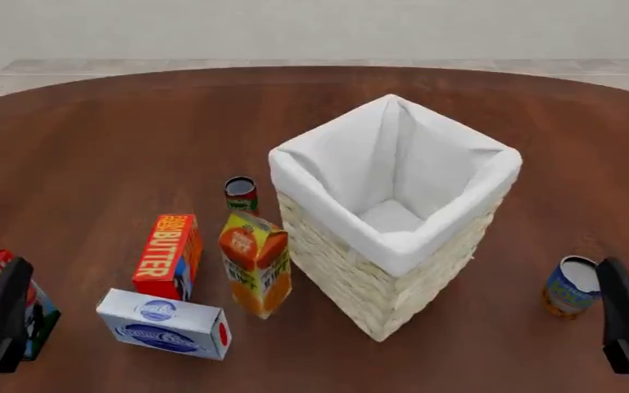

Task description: Pick up the tomato sauce, and put it in the basket.

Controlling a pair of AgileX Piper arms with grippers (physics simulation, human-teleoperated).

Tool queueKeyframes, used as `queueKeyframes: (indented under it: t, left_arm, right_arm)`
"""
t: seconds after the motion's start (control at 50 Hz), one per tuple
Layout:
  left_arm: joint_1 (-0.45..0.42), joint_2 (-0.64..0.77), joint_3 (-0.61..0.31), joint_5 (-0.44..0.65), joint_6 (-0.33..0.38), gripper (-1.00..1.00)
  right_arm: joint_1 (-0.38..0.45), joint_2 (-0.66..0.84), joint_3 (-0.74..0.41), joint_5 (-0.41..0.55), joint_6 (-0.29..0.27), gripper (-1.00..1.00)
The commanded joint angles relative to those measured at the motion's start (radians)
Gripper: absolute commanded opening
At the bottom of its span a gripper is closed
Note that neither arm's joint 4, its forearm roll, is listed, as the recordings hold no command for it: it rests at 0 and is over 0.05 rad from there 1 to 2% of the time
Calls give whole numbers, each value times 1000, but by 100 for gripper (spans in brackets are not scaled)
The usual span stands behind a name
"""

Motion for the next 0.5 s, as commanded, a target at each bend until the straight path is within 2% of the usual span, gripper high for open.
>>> queueKeyframes:
  t: [0.02,0.5]
  left_arm:
    - [-3,1,-1,1,0,100]
    - [-2,3,0,-2,0,100]
  right_arm:
    - [1,5,-3,-2,0,100]
    - [1,11,-2,-9,-1,100]
